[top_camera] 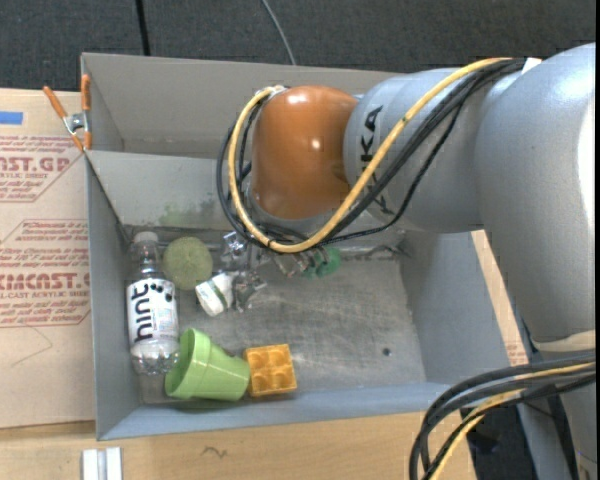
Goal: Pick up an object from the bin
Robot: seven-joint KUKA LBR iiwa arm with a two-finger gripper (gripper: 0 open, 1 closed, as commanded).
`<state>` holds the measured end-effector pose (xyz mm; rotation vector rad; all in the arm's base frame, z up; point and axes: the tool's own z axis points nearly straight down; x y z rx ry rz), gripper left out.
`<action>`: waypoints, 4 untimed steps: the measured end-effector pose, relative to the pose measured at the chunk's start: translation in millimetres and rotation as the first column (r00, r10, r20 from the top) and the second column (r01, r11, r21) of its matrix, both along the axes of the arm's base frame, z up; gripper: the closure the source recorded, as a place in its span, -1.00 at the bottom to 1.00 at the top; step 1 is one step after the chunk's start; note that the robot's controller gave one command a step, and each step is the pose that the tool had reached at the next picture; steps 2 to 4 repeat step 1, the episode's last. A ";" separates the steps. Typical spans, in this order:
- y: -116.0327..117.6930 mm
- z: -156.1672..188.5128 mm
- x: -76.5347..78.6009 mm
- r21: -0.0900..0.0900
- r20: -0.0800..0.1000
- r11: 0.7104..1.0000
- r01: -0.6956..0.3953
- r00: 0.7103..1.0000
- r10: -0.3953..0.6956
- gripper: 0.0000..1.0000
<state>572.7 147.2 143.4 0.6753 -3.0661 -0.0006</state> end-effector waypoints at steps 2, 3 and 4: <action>0.7 16.0 1.5 0.001 0.007 1.000 -0.001 1.000 0.001 1.00; 0.7 16.0 1.5 0.001 0.007 1.000 -0.001 1.000 0.001 1.00; 0.7 16.0 1.5 0.001 0.007 1.000 -0.001 1.000 0.001 1.00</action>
Offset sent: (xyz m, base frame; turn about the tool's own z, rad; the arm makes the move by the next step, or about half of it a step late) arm 0.0000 0.0001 0.0306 0.0000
